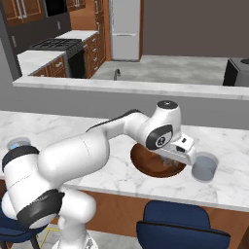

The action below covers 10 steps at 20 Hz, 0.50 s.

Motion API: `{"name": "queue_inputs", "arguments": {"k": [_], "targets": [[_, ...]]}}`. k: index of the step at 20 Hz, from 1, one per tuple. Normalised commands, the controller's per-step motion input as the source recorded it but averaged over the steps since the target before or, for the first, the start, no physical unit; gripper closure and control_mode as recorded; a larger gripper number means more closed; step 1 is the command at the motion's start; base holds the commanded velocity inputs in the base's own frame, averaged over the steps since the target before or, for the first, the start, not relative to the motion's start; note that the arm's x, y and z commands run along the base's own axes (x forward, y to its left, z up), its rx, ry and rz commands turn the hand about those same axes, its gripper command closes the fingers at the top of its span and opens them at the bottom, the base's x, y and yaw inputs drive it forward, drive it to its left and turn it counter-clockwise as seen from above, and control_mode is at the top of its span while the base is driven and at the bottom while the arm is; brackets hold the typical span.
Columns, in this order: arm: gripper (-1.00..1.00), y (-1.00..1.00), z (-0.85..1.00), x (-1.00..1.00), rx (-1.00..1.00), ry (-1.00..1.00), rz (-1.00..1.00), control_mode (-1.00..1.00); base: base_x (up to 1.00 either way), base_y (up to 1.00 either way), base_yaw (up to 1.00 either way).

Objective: There are four ice cubes in the ice bowl. Place two ice cubes in each glass of water.

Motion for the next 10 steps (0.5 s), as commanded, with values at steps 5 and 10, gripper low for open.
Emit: {"name": "queue_inputs", "arguments": {"k": [5, 10], "targets": [[1.00, 0.00, 0.46, 0.21, -0.06, 0.01, -0.28, -1.00, 0.00, 0.00, 0.00], [1.00, -0.21, 0.23, 0.27, 0.00, 0.35, -0.06, -1.00, 0.00, 0.00, 0.00]]}}
